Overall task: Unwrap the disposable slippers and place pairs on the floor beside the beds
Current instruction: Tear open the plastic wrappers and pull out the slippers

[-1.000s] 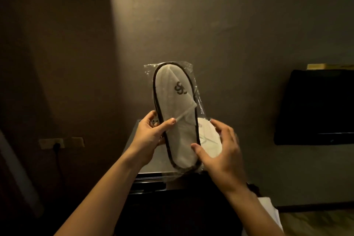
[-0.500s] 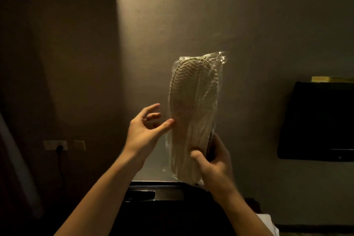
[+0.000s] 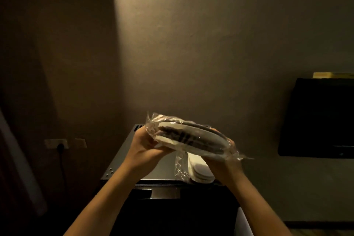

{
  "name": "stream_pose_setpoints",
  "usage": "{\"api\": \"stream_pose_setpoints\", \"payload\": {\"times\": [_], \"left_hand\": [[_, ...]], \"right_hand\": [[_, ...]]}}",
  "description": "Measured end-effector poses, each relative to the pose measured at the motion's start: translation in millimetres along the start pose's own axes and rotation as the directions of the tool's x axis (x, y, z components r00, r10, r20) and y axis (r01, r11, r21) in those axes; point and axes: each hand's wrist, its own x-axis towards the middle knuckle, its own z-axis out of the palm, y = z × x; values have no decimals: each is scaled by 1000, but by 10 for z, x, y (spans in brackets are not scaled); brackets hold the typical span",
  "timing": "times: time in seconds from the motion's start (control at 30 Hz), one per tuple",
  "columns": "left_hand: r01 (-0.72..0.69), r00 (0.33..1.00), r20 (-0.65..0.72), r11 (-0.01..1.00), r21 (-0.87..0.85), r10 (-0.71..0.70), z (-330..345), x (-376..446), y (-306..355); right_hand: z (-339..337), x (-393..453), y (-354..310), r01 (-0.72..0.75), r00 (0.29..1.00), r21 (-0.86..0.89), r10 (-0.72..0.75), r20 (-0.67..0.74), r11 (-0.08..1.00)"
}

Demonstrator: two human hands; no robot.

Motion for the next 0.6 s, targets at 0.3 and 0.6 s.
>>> {"api": "stream_pose_setpoints", "payload": {"times": [0.3,0.6], "left_hand": [[27,976,-219,977,211,20,-34,-15,-82],[-56,988,-127,969,242,89,326,-148,-22]], "right_hand": [[112,-38,56,-72,990,-192,47,-130,979],[211,-94,1,-68,989,205,38,146,976]]}}
